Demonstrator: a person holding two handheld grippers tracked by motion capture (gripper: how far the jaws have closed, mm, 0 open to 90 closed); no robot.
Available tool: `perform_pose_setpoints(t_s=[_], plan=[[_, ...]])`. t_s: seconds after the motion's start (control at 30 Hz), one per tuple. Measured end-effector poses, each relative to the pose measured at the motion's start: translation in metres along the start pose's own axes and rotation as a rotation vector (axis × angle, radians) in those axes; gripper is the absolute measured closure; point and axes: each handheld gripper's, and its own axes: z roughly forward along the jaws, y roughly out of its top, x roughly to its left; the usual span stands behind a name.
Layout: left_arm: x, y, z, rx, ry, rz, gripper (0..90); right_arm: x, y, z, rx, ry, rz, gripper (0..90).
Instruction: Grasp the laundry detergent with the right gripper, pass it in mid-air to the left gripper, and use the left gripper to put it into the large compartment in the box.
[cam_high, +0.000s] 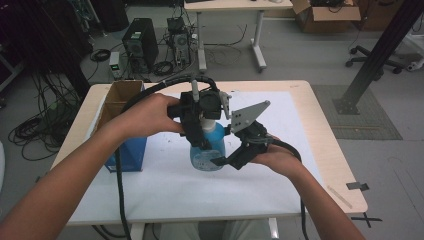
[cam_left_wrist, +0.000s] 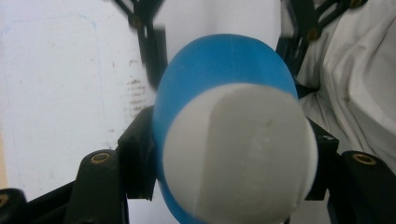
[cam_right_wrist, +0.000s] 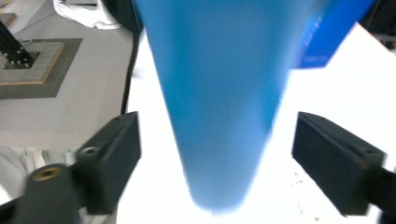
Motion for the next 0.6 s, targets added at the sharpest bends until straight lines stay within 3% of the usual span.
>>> perform_pose_setpoints(t_s=[0.13,0.23,0.47,0.6], plan=[[0.003,-0.006,-0.003,0.014,0.022,-0.036,37.7,-0.005,-0.013,-0.014,0.008,-0.043,0.061,6.1],[0.006,-0.01,-0.006,0.029,0.037,-0.06,37.7,-0.009,-0.02,-0.026,0.043,-0.097,0.088,2.3],[0.013,-0.012,-0.018,0.047,0.071,-0.127,37.7,-0.007,-0.032,-0.045,0.141,-0.185,0.111,1.3],[0.017,-0.013,-0.027,0.06,0.089,-0.173,37.7,-0.006,-0.039,-0.055,0.168,-0.194,0.129,1.8]])
